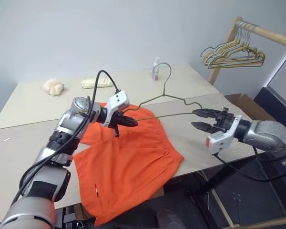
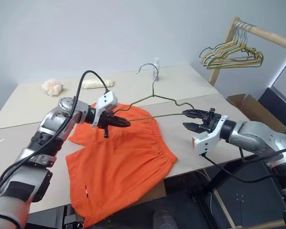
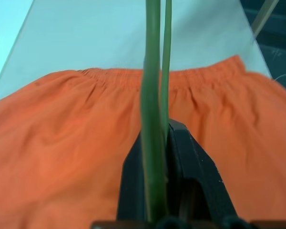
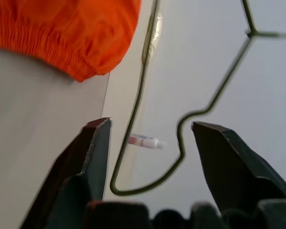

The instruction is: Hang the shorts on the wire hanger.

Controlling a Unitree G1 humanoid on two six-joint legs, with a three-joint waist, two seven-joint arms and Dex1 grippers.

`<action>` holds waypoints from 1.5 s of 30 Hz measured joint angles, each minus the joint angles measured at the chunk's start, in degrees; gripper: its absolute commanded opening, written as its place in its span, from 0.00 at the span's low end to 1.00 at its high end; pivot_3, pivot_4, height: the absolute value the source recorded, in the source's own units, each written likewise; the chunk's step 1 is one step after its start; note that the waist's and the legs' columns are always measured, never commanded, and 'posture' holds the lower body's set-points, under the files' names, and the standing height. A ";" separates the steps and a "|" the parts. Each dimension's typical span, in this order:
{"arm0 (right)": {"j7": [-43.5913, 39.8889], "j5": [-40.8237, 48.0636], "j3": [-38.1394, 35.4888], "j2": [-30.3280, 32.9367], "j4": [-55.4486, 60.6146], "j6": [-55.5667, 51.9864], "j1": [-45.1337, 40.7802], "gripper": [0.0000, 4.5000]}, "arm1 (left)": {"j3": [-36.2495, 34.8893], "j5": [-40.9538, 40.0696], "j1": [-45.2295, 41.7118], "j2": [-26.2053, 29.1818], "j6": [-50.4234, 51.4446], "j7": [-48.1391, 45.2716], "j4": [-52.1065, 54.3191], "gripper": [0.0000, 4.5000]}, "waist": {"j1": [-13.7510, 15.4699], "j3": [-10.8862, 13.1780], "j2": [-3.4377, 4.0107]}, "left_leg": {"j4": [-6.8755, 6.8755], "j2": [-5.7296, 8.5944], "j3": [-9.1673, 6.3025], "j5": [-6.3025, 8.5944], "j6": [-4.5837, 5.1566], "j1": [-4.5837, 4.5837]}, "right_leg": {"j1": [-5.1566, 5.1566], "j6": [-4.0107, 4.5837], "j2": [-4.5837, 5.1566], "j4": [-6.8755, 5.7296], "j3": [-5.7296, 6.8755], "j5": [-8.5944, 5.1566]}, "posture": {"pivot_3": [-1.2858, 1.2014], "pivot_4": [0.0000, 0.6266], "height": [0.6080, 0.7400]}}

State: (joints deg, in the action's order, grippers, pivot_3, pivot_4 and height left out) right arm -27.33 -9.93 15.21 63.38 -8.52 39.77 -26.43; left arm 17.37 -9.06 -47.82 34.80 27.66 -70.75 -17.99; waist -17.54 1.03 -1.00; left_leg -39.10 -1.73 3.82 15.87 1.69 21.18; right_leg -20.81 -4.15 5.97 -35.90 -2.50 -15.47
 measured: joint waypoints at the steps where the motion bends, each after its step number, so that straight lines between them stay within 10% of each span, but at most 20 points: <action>1: -4.09 5.99 -0.47 0.01 2.07 -4.86 0.01 0.99 | 0.00 0.19 0.62 0.48 -0.88 -0.09 0.27 0.00 | -0.24 0.01 -0.01 | 0.02 -0.05 -0.03 0.00 0.00 -0.10 | 0.17 0.00 0.01 0.04 0.02 0.00 | 0.41 0.00 1.00; 6: -24.68 27.42 -1.01 0.31 10.31 -42.55 -8.74 0.99 | -0.09 1.08 2.17 1.80 -5.31 -1.24 4.05 0.00 | -0.10 0.01 0.02 | 0.03 -0.08 -0.25 0.04 0.05 -0.18 | 0.42 0.00 0.15 0.11 0.24 0.00 | 0.42 0.00 1.00; 17: -46.75 22.42 10.76 -7.97 1.79 -72.87 -26.30 0.99 | -0.44 0.97 3.94 1.70 -5.87 -1.80 6.12 0.00 | 3.57 0.04 0.15 | -0.30 0.10 -0.12 0.03 0.06 1.05 | -1.00 -0.02 0.19 -0.57 0.15 0.01 | 0.42 0.00 1.00; 31: -49.99 14.55 12.53 -13.33 -1.99 -73.33 -26.54 0.00 | -0.68 0.43 4.01 1.78 -5.94 -2.11 6.98 0.00 | 4.21 0.04 0.15 | -0.75 0.14 -0.12 0.04 0.08 1.50 | -1.40 -0.05 0.11 -0.90 0.15 -0.01 | 0.42 0.00 1.00; 37: -52.19 15.96 10.56 -12.65 2.22 -72.41 -22.81 0.00 | -1.78 -0.23 5.29 3.58 -10.73 -7.40 6.90 0.00 | 4.10 0.04 0.16 | -0.75 0.12 -0.12 0.04 0.08 1.50 | -1.40 -0.05 0.11 -0.90 0.15 -0.01 | 0.42 0.00 1.00; 45: -50.02 25.60 -2.26 -6.84 19.71 -81.69 -4.49 0.00 | -2.44 -3.29 4.99 3.18 -17.55 -16.68 2.28 0.51 | 5.10 0.04 0.15 | -0.87 0.12 -0.18 0.06 0.12 1.61 | -1.36 -0.07 0.12 -0.84 0.26 -0.02 | 0.41 0.00 1.00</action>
State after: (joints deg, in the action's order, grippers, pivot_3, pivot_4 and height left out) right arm -77.35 15.67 12.95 56.55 11.19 -41.91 -30.92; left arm 14.93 -12.35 -42.83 37.98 10.11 -87.43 -15.72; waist -12.44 1.06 -0.85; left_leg -39.98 -1.60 3.64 15.94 1.82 22.79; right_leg -22.18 -4.22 6.09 -36.74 -2.24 -15.49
